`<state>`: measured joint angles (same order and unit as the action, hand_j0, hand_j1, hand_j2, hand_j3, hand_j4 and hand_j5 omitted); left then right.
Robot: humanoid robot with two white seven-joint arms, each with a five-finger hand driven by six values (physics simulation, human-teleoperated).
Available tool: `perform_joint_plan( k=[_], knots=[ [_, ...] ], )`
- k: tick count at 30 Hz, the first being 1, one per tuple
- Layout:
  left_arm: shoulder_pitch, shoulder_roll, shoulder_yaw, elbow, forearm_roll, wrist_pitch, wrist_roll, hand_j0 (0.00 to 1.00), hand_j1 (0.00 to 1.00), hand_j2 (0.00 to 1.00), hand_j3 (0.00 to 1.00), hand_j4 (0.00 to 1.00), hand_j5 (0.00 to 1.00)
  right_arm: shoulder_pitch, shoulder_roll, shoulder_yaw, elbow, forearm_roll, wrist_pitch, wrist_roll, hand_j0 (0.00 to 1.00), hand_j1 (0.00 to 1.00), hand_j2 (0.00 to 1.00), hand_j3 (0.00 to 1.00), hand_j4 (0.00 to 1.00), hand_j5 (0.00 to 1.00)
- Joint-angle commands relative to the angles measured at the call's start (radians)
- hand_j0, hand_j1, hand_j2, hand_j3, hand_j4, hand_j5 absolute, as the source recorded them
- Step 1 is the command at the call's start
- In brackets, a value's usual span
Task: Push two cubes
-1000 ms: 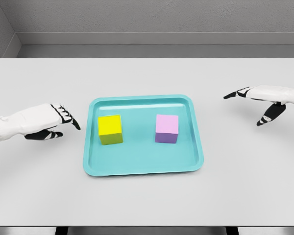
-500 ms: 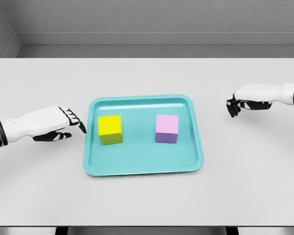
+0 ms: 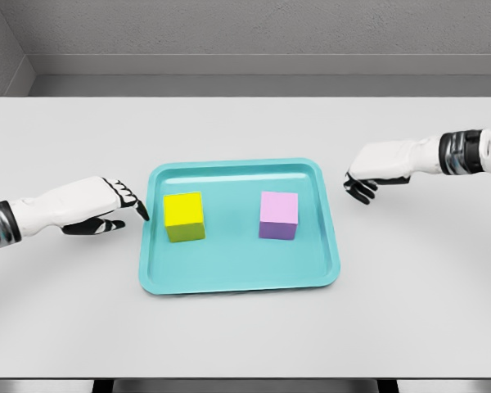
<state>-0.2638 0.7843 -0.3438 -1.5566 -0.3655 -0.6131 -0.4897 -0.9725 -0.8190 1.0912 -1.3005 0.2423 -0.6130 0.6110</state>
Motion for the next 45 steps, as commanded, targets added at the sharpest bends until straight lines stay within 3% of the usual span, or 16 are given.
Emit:
perform_joint_plan(
  k=[1,11,45],
  knots=[
    [0.0,-0.008,0.0,0.003,0.005,0.002,0.0,0.6,0.6,0.6,0.6,0.6,0.6,0.0,0.001,0.036,-0.026,-0.001,0.002,0.0,0.1,0.1,0.1,0.1,0.1,0.1],
    [-0.021,-0.03,-0.001,0.038,-0.001,0.002,-0.003,0.6,0.6,0.6,0.6,0.6,0.6,-0.002,0.003,0.05,-0.085,0.018,0.002,0.0,0.1,0.1,0.1,0.1,0.1,0.1],
    [-0.035,-0.096,-0.024,0.036,-0.024,0.002,-0.003,0.6,0.6,0.6,0.6,0.6,0.6,-0.057,0.098,0.145,-0.072,0.046,0.002,0.0,0.1,0.1,0.1,0.1,0.1,0.1]
  ],
)
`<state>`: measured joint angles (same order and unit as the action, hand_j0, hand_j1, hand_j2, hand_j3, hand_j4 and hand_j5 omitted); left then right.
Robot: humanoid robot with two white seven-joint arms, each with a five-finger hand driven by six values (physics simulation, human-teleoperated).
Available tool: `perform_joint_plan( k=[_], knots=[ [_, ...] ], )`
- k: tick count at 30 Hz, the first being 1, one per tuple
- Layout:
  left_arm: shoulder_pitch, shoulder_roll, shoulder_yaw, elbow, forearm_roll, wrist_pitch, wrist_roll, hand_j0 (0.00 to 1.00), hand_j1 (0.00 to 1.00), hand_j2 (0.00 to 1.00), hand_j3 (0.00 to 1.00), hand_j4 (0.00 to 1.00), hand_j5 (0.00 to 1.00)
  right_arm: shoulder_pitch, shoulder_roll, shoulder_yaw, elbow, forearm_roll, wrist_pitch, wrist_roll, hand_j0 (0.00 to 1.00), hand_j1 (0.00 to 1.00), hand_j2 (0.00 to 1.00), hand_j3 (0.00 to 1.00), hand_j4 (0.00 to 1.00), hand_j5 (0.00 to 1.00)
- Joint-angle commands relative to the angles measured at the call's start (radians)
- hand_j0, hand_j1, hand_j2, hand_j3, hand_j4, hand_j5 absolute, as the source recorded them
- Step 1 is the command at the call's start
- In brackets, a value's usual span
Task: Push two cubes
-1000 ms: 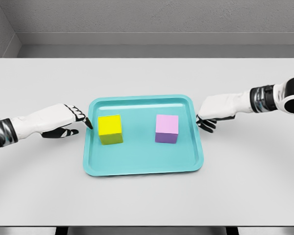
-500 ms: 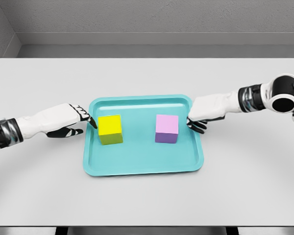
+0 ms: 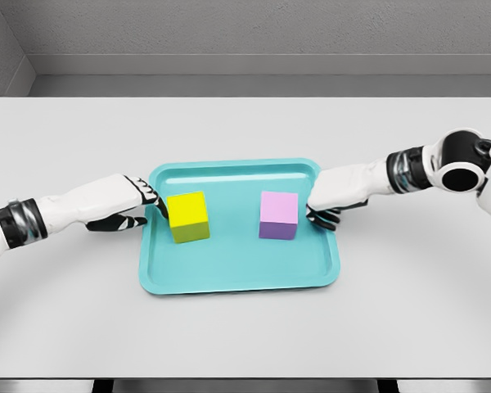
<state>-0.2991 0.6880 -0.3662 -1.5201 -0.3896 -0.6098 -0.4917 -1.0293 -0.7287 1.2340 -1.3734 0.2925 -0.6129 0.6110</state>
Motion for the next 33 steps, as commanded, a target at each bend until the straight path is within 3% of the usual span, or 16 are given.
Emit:
perform_joint_plan(
  k=[1,12,33],
  knots=[
    [0.0,-0.005,-0.002,0.001,0.0,-0.001,-0.001,0.6,0.6,0.6,0.6,0.6,0.6,0.0,0.011,0.004,0.0,-0.004,0.002,0.0,0.1,0.1,0.1,0.1,0.1,0.1],
    [-0.023,-0.007,-0.002,0.057,0.001,-0.001,-0.001,0.6,0.6,0.6,0.6,0.6,0.6,-0.002,0.038,0.002,0.007,0.014,0.008,0.0,0.1,0.1,0.1,0.1,0.1,0.1],
    [-0.025,-0.053,-0.003,0.066,-0.022,-0.001,-0.013,0.6,0.6,0.6,0.6,0.6,0.6,-0.015,0.097,0.001,0.031,0.019,0.015,0.0,0.1,0.1,0.1,0.1,0.1,0.1]
  ],
)
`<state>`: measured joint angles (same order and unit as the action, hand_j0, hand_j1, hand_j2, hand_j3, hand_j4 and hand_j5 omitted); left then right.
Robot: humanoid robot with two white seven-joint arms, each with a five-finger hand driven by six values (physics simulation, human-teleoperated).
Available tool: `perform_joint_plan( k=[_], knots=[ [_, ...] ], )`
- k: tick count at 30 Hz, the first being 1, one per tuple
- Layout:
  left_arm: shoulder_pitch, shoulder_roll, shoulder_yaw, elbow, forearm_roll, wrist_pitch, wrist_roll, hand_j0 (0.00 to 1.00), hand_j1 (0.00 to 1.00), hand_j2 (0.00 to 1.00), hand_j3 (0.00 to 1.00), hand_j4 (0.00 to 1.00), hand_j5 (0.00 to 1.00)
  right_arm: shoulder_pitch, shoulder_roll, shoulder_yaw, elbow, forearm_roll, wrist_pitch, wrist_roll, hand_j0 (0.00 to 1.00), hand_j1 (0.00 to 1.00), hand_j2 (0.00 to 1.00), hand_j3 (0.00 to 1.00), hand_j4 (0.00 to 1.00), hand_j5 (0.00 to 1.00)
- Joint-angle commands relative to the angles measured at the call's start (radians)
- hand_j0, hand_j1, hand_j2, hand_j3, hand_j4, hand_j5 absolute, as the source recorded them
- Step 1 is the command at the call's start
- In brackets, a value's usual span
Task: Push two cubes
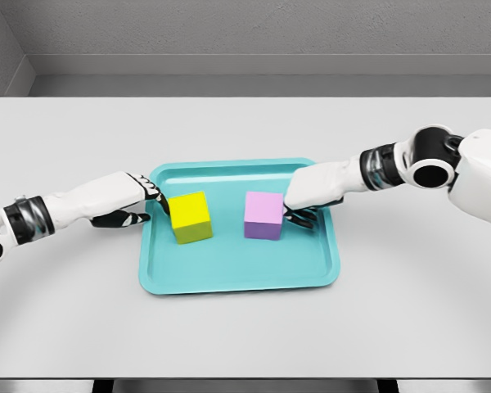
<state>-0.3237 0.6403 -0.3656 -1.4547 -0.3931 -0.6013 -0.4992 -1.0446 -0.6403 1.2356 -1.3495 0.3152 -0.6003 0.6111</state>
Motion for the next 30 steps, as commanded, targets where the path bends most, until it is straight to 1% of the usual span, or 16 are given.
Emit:
perform_joint_plan(
  k=[1,3,5,20,28,30],
  knots=[
    [0.0,-0.007,-0.004,0.0,-0.018,-0.01,-0.005,0.6,0.6,0.6,0.6,0.6,0.6,0.0,0.01,-0.001,0.007,-0.004,0.002,0.0,0.1,0.1,0.1,0.1,0.1,0.1],
    [-0.005,-0.01,-0.007,0.0,-0.018,-0.01,-0.005,0.6,0.6,0.6,0.6,0.6,0.6,-0.002,0.016,-0.001,0.007,-0.004,0.002,0.0,0.1,0.1,0.1,0.1,0.1,0.1],
    [-0.02,-0.016,-0.038,0.0,-0.02,-0.01,-0.005,0.6,0.6,0.6,0.6,0.6,0.6,-0.002,0.019,-0.001,0.007,-0.004,0.002,0.0,0.1,0.1,0.1,0.1,0.1,0.1],
    [-0.021,-0.037,-0.039,-0.001,-0.026,-0.01,-0.005,0.6,0.6,0.6,0.6,0.6,0.6,-0.014,0.045,-0.001,0.012,-0.004,0.004,0.0,0.1,0.1,0.1,0.1,0.1,0.1],
    [-0.023,-0.048,-0.039,-0.001,-0.032,-0.01,-0.007,0.6,0.6,0.6,0.6,0.6,0.6,-0.015,0.05,-0.001,0.021,-0.004,0.002,0.0,0.1,0.1,0.1,0.1,0.1,0.1],
    [-0.023,-0.047,-0.039,-0.001,-0.032,-0.01,-0.005,0.6,0.6,0.6,0.6,0.6,0.6,-0.023,0.042,-0.002,0.021,-0.004,-0.003,0.0,0.1,0.1,0.1,0.1,0.1,0.1]
  ],
)
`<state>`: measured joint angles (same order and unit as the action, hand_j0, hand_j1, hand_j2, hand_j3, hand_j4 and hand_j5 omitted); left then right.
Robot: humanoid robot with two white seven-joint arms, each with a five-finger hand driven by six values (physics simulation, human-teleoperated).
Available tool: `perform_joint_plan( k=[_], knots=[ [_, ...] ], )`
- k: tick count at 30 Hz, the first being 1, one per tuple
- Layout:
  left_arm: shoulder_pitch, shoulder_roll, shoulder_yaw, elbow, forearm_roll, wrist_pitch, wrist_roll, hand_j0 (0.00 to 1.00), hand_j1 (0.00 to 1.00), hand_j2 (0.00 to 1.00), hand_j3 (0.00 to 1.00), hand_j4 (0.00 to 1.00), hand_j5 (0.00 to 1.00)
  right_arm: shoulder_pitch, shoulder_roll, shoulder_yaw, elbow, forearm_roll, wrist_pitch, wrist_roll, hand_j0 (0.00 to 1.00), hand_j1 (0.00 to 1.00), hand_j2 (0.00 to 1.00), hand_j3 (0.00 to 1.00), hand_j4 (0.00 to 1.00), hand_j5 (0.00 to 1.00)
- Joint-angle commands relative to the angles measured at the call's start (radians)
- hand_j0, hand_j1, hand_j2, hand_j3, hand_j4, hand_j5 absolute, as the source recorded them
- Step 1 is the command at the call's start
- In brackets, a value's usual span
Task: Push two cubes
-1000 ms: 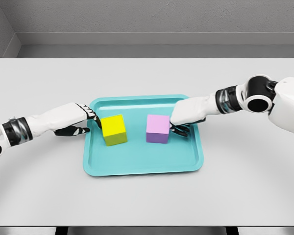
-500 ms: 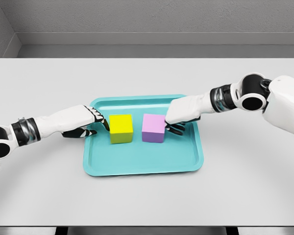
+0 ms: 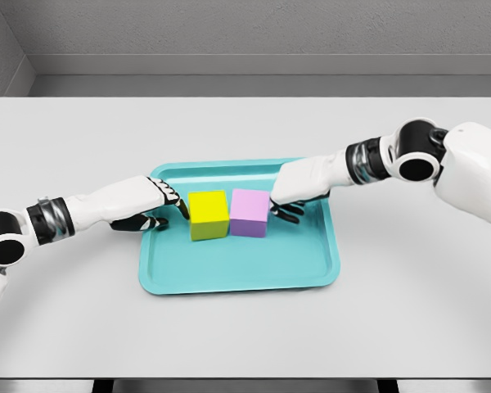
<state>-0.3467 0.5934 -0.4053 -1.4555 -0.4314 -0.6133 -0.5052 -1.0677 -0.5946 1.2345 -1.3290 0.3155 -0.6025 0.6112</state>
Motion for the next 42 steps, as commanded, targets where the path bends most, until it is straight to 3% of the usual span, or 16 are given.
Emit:
perform_joint_plan(
  k=[1,8,17,32,42],
  knots=[
    [0.0,0.002,0.0,0.0,0.008,0.002,0.001,0.6,0.6,0.6,0.6,0.6,0.6,0.0,-0.007,-0.004,0.001,-0.004,-0.003,0.0,0.11,0.11,0.11,0.11,0.11,0.11],
    [0.002,0.013,0.002,0.003,0.01,0.002,0.001,0.6,0.6,0.6,0.6,0.6,0.6,-0.005,-0.03,0.011,-0.001,-0.003,-0.008,0.0,0.11,0.11,0.11,0.11,0.11,0.11],
    [-0.025,-0.001,0.0,0.027,0.011,0.002,-0.004,0.6,0.6,0.6,0.6,0.6,0.6,-0.002,0.007,0.056,0.077,0.005,-0.008,0.0,0.11,0.11,0.11,0.11,0.11,0.11],
    [-0.051,-0.03,-0.027,0.03,0.01,0.002,-0.006,0.6,0.6,0.6,0.6,0.6,0.6,0.002,0.055,0.056,0.093,0.031,-0.005,0.0,0.11,0.11,0.11,0.11,0.11,0.11],
    [-0.055,-0.037,-0.027,0.052,0.011,0.002,-0.004,0.6,0.6,0.6,0.6,0.6,0.6,0.0,0.05,0.054,0.111,0.056,-0.006,0.0,0.11,0.11,0.11,0.11,0.11,0.11]
  ],
)
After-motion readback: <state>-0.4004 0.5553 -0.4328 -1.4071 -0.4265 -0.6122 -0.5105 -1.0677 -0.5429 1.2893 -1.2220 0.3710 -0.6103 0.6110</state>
